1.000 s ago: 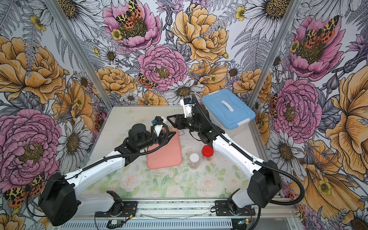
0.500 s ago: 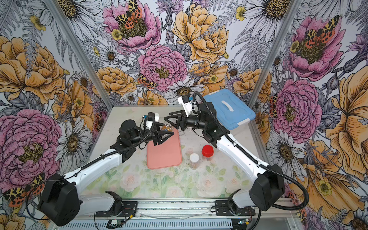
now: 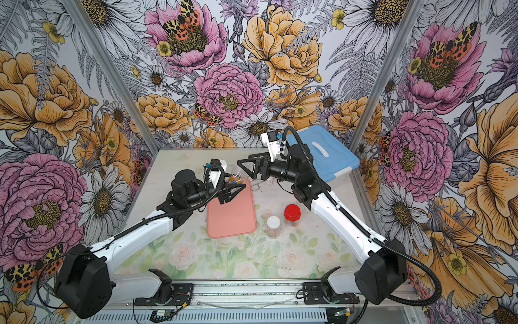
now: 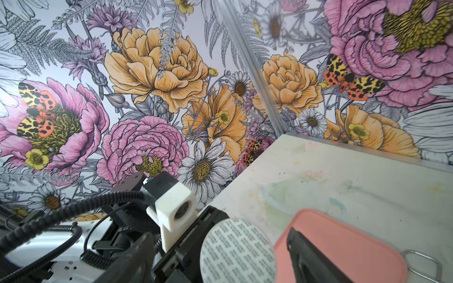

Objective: Pour the candies out of the jar
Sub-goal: Unscrew the lid from the jar.

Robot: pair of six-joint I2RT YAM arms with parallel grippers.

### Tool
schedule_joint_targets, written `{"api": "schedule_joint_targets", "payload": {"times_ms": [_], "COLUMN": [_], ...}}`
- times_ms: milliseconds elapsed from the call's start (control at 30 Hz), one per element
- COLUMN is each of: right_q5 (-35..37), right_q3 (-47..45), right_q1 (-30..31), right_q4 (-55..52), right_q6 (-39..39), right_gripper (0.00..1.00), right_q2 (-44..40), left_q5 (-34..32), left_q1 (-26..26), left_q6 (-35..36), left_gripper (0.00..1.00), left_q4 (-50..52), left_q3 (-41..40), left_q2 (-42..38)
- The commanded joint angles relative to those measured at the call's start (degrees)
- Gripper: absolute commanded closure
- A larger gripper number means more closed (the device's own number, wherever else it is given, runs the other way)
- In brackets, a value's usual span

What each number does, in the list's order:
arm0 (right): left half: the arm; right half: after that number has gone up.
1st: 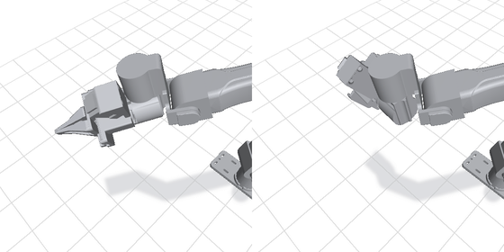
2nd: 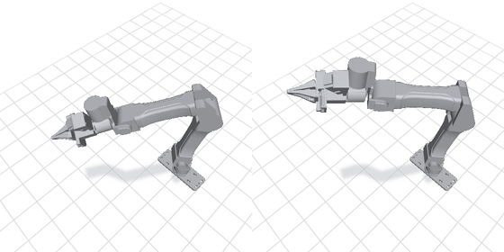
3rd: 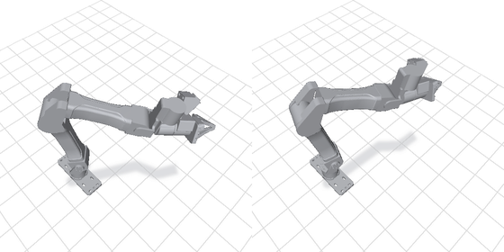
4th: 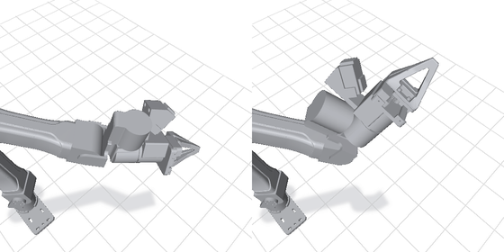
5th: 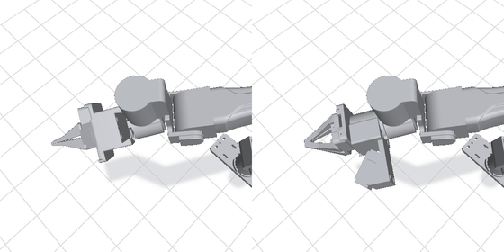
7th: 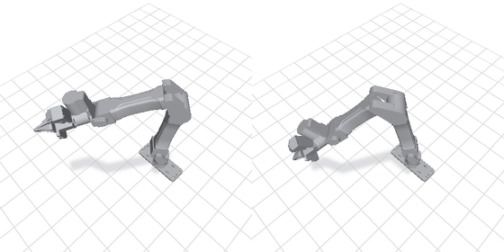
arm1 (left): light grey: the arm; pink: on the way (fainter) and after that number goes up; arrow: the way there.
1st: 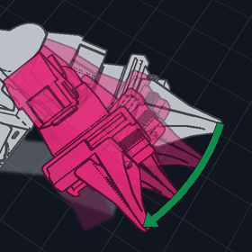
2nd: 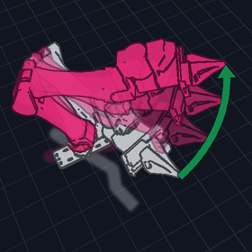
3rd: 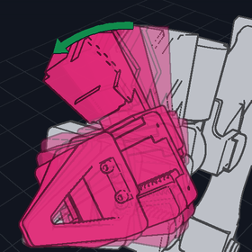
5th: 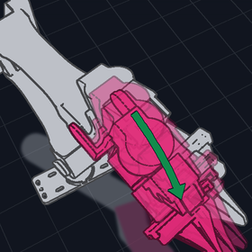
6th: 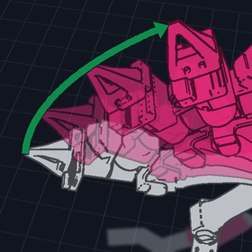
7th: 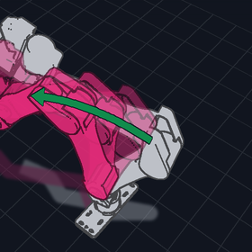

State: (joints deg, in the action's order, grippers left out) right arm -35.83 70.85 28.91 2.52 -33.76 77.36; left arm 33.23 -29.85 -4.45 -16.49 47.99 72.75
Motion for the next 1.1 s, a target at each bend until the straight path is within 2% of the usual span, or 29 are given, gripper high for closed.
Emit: {"api": "schedule_joint_targets", "payload": {"times_ms": [0,100,200,633,900,967,1033,1067], "right_q5": [10.5,13.4,15.1,17.3,16.3,15.3,14.9,15.0], "right_q3": [0.3,0.0,0.6,1.1,1.8,2.1,2.2,2.1], "right_q1": [0.5,1.3,2.9,5.3,5.5,5.5,5.6,5.6], "right_q4": [-4.4,-4.8,-5.2,-6.8,-6.7,-6.7,-6.7,-6.7], "right_q6": [-0.9,-1.6,-1.7,-3.4,-4.5,-4.5,-4.5,-4.5], "right_gripper": [0.15,0.18,0.19,0.28,0.45,0.42,0.3,0.28], "right_q2": [-0.3,0.9,2.2,5.6,6.9,7.2,7.4,7.5], "left_q5": [-8.4,-13.9,-16.3,-19.3,-20.2,-20.6,-20.9,-21.1], "left_q1": [-1.6,-4.2,-5.5,-6.5,-6.5,-6.5,-6.5,-6.5], "left_q6": [3.9,7.8,9.8,10.7,10.8,10.7,10.4,10.4], "left_gripper": [1.0,1.0,1.0,1.0,1.0,1.0,1.0,1.0], "left_q4": [1.5,5.0,7.0,7.1,7.0,6.8,6.5,6.4], "left_q3": [0.1,1.2,2.3,2.2,2.0,1.9,1.8,1.7], "left_q2": [-1.0,-1.1,-0.7,-0.5,-0.7,-0.8,-0.7,-0.8]}}
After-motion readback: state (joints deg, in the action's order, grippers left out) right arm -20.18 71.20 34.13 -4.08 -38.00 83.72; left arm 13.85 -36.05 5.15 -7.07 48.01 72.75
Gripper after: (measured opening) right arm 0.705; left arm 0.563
